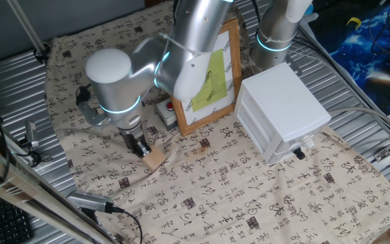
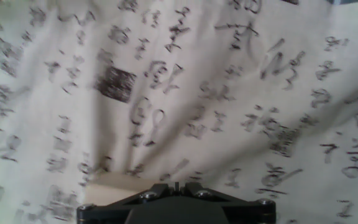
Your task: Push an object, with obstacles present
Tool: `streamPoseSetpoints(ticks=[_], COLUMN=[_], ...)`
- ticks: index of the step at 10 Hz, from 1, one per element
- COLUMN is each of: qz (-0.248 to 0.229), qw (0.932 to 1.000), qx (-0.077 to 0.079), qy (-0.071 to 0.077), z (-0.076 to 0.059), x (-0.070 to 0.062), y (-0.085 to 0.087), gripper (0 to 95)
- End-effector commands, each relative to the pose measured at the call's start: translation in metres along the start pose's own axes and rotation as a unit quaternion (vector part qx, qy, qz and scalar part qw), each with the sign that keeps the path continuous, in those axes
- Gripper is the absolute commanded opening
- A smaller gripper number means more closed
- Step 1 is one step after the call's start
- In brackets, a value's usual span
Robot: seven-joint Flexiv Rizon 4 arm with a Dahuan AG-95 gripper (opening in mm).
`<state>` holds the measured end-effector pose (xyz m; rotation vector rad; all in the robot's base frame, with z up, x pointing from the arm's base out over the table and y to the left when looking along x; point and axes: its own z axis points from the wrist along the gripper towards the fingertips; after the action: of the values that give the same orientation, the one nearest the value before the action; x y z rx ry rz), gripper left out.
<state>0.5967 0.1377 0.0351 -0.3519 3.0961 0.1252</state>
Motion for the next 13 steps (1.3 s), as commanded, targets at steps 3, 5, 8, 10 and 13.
streamPoseSetpoints(ticks=[3,5,8,10,13], qz=[0.001,0.008,0.027,0.032,0.030], qw=[0.9998,0.9999,0.9995,0.9993,0.9994], qx=[0.018,0.006,-0.015,-0.019,-0.016], qy=[0.005,0.003,-0.002,-0.003,-0.002], z=[-0.010,-0.015,-0.021,-0.028,-0.029], x=[0.003,0.004,0.006,0.008,0.008], y=[0.014,0.017,0.030,0.035,0.039], gripper=[0.0,0.0,0.0,0.0,0.0])
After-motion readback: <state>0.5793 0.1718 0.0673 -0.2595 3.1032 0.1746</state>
